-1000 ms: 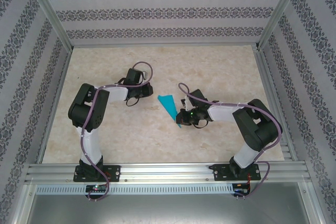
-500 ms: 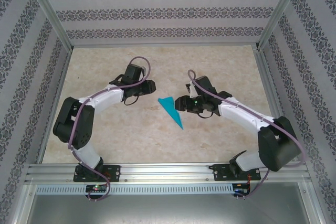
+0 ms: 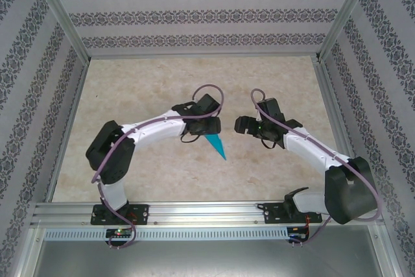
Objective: Fold a paper plane with a square sheet of paper (pick it up from the middle)
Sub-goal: Fold the wing for the fifth time at the center of the table, then move a paper plane to the center of the table.
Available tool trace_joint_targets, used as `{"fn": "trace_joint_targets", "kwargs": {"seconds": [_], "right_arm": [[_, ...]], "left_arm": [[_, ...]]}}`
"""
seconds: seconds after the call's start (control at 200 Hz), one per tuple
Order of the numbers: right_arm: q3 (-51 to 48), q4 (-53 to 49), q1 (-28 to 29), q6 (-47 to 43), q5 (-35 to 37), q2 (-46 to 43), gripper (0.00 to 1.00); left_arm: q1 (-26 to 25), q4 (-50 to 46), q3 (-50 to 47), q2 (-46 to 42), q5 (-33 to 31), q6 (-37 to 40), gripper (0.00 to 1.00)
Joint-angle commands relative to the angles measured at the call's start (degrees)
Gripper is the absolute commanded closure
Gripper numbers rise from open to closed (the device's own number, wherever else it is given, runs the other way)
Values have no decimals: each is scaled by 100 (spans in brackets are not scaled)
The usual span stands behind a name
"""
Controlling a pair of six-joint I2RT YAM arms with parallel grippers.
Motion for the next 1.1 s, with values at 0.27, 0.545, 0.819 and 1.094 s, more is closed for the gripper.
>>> {"fn": "trace_joint_targets", "kwargs": {"seconds": [0.27,0.545,0.819,1.094], "right_arm": [[-473,473,-510,308,290,-302,9],[-493,467,-540,324,271,-322,9],[-504,512,-545,363,242,-285,9],[-708,820,-641,538,66,-474,9]], "left_arm": [[-307,-1116,1252,1200,-523,-514,49],[-307,-1395,1442,1235,-587,-453,73],[-307,-1413,1387,846,-739,-306,100],[-307,-162,418,-331,-420,186,100]]}}
